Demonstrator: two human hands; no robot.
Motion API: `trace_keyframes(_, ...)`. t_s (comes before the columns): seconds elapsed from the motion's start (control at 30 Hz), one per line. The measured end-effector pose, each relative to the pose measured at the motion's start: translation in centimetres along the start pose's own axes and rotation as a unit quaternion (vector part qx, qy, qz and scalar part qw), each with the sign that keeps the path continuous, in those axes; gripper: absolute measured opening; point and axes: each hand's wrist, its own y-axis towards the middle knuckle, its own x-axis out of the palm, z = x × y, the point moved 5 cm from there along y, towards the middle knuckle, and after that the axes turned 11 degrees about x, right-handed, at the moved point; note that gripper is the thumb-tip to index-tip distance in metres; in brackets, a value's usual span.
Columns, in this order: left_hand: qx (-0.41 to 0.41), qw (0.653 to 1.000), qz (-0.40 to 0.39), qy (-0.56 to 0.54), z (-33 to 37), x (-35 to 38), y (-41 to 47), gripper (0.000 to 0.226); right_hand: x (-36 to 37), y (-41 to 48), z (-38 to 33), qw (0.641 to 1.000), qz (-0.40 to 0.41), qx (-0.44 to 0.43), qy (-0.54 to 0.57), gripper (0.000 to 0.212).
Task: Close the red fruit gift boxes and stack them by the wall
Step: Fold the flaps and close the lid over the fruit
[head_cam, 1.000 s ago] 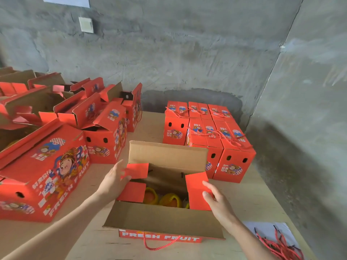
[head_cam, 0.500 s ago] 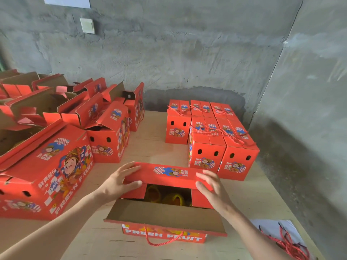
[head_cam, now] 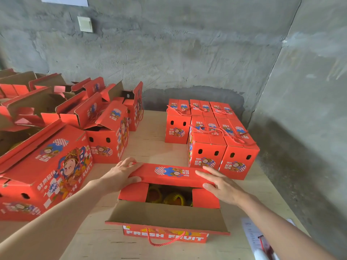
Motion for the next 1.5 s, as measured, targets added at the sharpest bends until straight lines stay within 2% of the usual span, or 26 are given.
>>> trace_keyframes(0.27,-0.002,0.999,-0.047,0.002,0.4,0.9,-0.4,0.053,0.9,-0.6,0.2,1.000,-0.009,-0.017,0.023,0.045)
trace_keyframes(0.47,-0.040,0.992,-0.070,-0.100,0.0,1.8,-0.2,0.050,0.8,-0.6,-0.3,0.998,0.019,-0.024,0.049,0.041)
trace_keyframes(0.63,-0.057,0.977,-0.004,-0.206,0.4,1.7,-0.3,0.041,0.4,-2.5,-0.4,0.981,0.172,-0.056,0.065,0.030)
trace_keyframes(0.7,-0.053,0.976,0.057,-0.204,0.8,1.1,-0.5,0.041,0.5,-3.7,0.1,0.979,0.183,-0.067,0.067,0.029)
trace_keyframes(0.8,-0.029,0.966,0.208,-0.152,1.6,-0.1,-1.6,0.032,0.7,-5.2,1.2,0.990,0.112,-0.060,0.052,0.049)
trace_keyframes(0.87,-0.016,0.954,0.258,-0.154,1.7,0.0,-2.7,0.023,0.9,-5.6,1.8,0.997,0.052,-0.063,0.015,0.067)
trace_keyframes(0.97,-0.010,0.932,0.238,-0.274,0.4,0.7,-3.9,0.023,0.9,-5.5,2.0,0.998,-0.015,-0.060,-0.005,0.078)
trace_keyframes(1.07,0.017,0.920,0.164,-0.355,0.0,1.2,-4.8,0.031,0.3,-5.1,1.8,0.996,-0.070,-0.031,0.055,0.081)
trace_keyframes(1.13,0.014,0.886,0.128,-0.445,0.4,1.9,-5.3,0.031,-0.1,-5.4,1.7,0.990,-0.086,-0.004,0.113,0.079)
trace_keyframes(1.2,-0.039,0.844,0.131,-0.519,0.7,2.4,-6.0,0.030,-0.3,-5.5,1.4,0.978,-0.069,0.013,0.196,0.055)
trace_keyframes(1.3,-0.075,0.805,0.110,-0.578,1.1,2.9,-6.3,0.062,-0.6,-5.1,1.2,0.960,0.033,0.061,0.271,0.026)
trace_keyframes(1.33,-0.074,0.804,0.109,-0.580,1.4,2.9,-6.3,0.067,-0.6,-5.1,1.1,0.957,0.071,0.063,0.275,0.034)
trace_keyframes(1.4,-0.094,0.809,0.152,-0.560,1.7,3.0,-6.3,0.063,-0.3,-5.3,0.5,0.952,0.113,0.050,0.280,0.047)
trace_keyframes(1.5,-0.103,0.803,0.235,-0.538,2.4,3.4,-6.2,0.034,0.8,-5.2,-0.7,0.961,0.170,0.011,0.219,0.037)
